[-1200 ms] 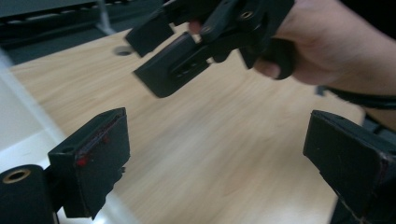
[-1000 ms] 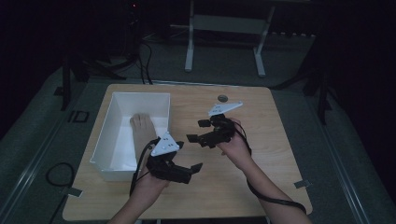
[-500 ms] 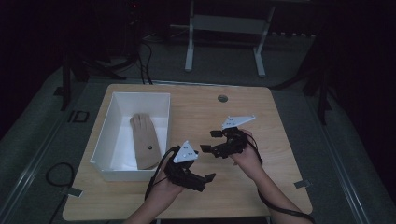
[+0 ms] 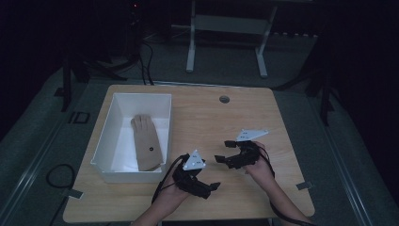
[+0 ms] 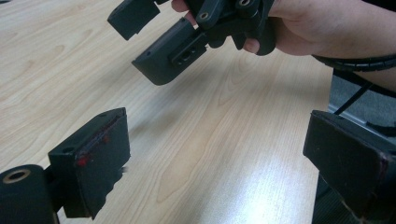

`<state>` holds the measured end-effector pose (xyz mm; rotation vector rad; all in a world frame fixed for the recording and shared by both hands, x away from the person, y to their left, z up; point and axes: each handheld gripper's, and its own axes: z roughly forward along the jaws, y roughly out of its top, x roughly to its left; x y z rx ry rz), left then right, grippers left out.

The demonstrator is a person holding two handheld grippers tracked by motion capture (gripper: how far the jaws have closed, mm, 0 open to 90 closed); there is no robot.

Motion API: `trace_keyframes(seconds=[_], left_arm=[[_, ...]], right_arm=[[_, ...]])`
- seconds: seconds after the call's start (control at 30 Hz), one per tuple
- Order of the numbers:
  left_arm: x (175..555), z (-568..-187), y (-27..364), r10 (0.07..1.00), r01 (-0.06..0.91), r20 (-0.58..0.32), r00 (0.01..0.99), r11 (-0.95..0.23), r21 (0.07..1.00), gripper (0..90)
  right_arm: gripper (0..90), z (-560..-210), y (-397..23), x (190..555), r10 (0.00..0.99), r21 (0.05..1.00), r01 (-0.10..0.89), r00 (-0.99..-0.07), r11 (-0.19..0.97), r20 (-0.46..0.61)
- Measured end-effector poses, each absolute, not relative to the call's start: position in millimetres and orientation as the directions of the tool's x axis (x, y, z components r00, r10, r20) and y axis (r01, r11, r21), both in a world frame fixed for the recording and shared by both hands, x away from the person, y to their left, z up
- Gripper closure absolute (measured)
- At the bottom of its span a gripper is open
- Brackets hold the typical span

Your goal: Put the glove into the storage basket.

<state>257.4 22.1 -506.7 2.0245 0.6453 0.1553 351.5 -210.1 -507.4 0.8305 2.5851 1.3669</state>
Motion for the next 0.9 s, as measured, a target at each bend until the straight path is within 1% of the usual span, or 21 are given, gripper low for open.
trace_keyframes(seconds=[0.23,0.37,0.4,0.57,0.8,0.9], left_arm=[[259.3,-524.7,16.8,0.492,0.398,-0.171,0.854,-0.406,0.823,7.7],[260.7,-534.2,14.2,0.489,0.398,-0.169,0.856,-0.415,0.818,7.7],[262.0,-539.3,13.6,0.488,0.401,-0.169,0.856,-0.422,0.813,7.7],[262.7,-548.1,11.2,0.487,0.389,-0.148,0.861,-0.442,0.809,7.7],[262.0,-559.0,5.0,0.467,0.38,-0.145,0.872,-0.46,0.802,7.7],[260.1,-561.7,1.6,0.458,0.361,-0.122,0.881,-0.481,0.799,7.7]], right_arm=[[17.7,-521.8,-223.6,349.4,0.527,0.794,0.411,-0.839,0.448,0.136],[18.6,-530.9,-231.3,348.1,0.538,0.789,0.429,-0.83,0.44,0.151],[19.4,-535.3,-233.6,348.2,0.553,0.78,0.441,-0.82,0.444,0.148],[19.3,-544.9,-239.8,345.4,0.559,0.783,0.443,-0.815,0.436,0.15],[17.8,-555.0,-249.4,337.9,0.567,0.781,0.447,-0.81,0.436,0.147],[17.6,-557.6,-253.0,334.9,0.573,0.799,0.433,-0.808,0.417,0.139]])
